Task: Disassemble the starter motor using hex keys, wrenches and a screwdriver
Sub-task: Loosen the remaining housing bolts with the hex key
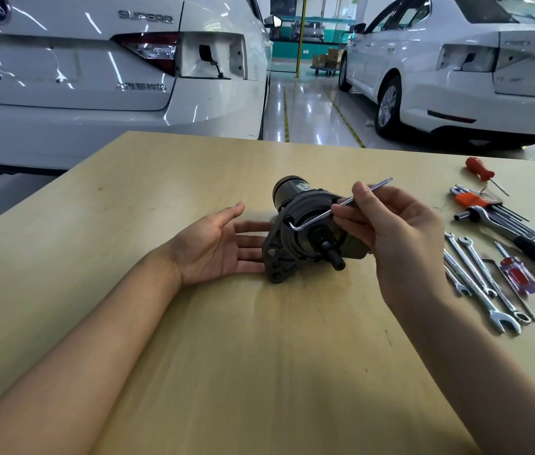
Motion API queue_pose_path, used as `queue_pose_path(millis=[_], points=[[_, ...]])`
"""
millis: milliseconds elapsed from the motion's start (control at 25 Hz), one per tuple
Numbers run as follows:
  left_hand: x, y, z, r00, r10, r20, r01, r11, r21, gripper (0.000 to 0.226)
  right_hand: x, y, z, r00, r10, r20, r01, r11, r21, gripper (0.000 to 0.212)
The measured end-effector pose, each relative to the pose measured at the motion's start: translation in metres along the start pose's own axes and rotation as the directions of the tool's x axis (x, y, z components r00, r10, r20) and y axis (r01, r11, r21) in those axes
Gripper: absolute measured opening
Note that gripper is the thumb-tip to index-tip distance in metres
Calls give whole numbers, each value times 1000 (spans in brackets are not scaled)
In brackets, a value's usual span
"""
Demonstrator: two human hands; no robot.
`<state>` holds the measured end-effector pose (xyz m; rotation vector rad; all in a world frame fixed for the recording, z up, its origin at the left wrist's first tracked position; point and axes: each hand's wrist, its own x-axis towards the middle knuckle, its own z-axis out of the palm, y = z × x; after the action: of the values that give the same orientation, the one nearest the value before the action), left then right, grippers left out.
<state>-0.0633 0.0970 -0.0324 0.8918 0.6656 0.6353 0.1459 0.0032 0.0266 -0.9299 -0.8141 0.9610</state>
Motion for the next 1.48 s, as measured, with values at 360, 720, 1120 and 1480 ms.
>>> queue_pose_path(millis=[360,720,1120,1480], points=[[-4,0,6,1000,23,-17,-23,999,-24,48,-2,-20,74,742,-314,592,668,277,-691,11],[-6,1,2,999,-14,-38,11,997,-79,59,-28,11,65,371,206,906,920,-215,-328,20],[-1,-1,2,999,11,-31,-11,1000,-19,57,-3,-11,-5,991,20,132,-14,999,-43,14],[-1,-1,1,1000,1,-5,-1,1000,-10,56,1,-1,-6,992,108,70,-113,991,65,19]])
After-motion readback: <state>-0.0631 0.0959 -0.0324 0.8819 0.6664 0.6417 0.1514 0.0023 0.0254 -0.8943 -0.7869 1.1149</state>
